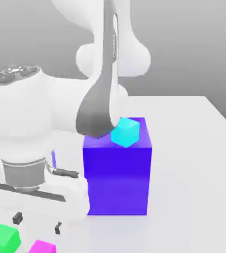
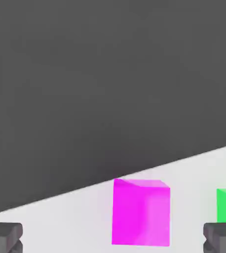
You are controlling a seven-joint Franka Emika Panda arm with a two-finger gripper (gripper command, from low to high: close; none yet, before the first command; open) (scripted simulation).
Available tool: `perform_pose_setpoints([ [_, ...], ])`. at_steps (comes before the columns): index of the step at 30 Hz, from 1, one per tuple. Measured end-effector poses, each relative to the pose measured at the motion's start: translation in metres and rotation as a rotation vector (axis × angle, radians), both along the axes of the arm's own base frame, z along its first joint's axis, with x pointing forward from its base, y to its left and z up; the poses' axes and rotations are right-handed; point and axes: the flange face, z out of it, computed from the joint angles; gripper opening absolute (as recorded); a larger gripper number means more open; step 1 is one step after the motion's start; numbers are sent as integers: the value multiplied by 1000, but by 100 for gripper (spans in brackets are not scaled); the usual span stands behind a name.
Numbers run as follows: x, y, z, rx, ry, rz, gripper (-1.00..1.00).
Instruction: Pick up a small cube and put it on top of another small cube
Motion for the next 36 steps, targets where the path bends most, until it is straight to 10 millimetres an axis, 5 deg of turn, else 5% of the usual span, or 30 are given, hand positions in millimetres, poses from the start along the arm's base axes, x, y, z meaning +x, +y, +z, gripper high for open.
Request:
perform_pose_setpoints([
  [4,-2,-3,-61,0,15,-5,0],
  [5,-3,-3,-69,0,16,-6,-100],
  [11,-3,-3,-73,0,16,-6,-100],
  [16,-3,-3,-18,1,16,-5,-100],
  [29,-38,-92,39,-2,20,231,-100],
  [33,-41,-100,1,-1,16,258,-100],
  [34,-42,-100,-12,-1,16,258,100],
  [36,-42,-100,-12,-1,16,258,100],
])
